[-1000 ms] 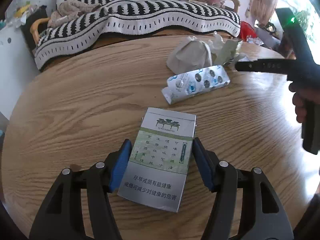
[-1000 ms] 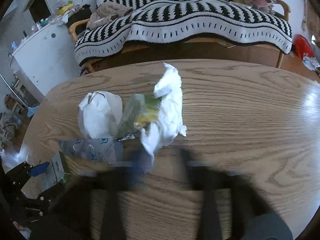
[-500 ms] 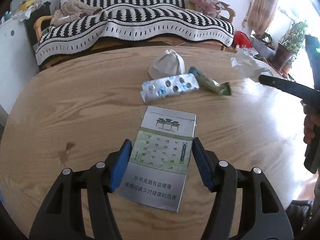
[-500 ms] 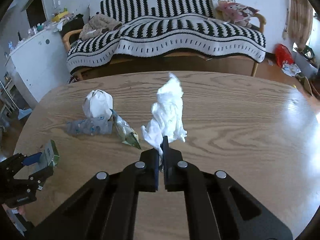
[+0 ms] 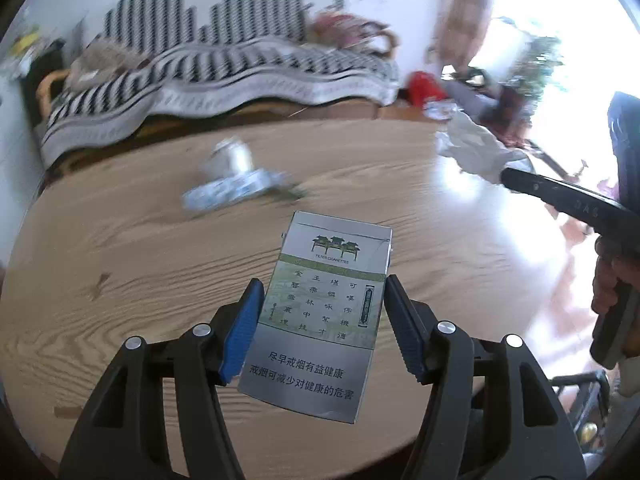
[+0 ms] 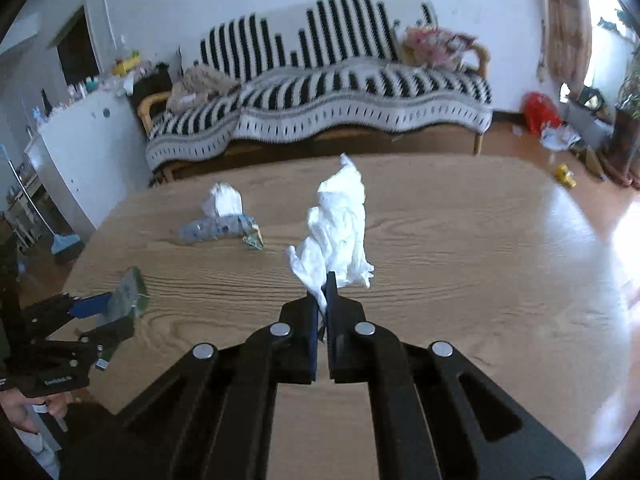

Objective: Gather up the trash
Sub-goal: 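Carry the cigarette box and tissue to the bin and release both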

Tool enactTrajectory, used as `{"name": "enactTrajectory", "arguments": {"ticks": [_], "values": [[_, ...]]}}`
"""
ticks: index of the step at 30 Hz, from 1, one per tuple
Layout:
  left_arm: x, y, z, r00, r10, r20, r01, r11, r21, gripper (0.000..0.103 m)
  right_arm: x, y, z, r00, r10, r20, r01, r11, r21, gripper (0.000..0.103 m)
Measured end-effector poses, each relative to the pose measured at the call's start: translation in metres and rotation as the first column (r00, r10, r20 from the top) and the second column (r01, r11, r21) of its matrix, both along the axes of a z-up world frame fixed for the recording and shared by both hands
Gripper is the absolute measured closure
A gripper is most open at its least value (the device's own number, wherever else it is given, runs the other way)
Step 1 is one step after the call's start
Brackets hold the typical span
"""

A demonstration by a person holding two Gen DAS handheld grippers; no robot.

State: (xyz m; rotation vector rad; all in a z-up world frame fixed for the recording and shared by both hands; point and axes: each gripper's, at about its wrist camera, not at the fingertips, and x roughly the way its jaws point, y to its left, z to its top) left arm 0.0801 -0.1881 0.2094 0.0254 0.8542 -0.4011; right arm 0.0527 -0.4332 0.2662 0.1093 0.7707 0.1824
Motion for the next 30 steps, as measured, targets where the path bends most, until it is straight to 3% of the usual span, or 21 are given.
{"name": "enactTrajectory", "arguments": {"ticks": [4, 8, 15, 21, 30], "values": [[-0.031, -0.048, 0.020, 0.995, -0.097, 0.022, 0.098, 0.994, -0.039, 0.043, -0.067, -0.036, 0.029, 0.997, -0.057, 0.057, 0.058, 0.998, -0.014, 0.099], [-0.072, -0.107, 0.019, 0.972, -0.234, 0.004, 0.234, 0.970, -0.058, 0.043, -0.126, -0.074, 0.032, 0.991, -0.119, 0.054, 0.119, 0.993, 0.012, 0.099], [-0.139, -0.194, -0.029, 0.886, -0.445, -0.131, 0.440, 0.895, -0.066, 0.043, -0.221, -0.123, -0.009, 0.977, -0.208, -0.048, 0.211, 0.975, 0.066, 0.099], [-0.151, -0.223, -0.080, 0.839, -0.476, -0.264, 0.481, 0.875, -0.051, 0.043, -0.269, -0.142, -0.090, 0.938, -0.255, -0.236, 0.288, 0.951, 0.114, 0.099], [-0.147, -0.230, -0.095, 0.825, -0.481, -0.298, 0.499, 0.866, -0.018, 0.043, -0.285, -0.151, -0.110, 0.922, -0.269, -0.277, 0.318, 0.937, 0.148, 0.099]]}}
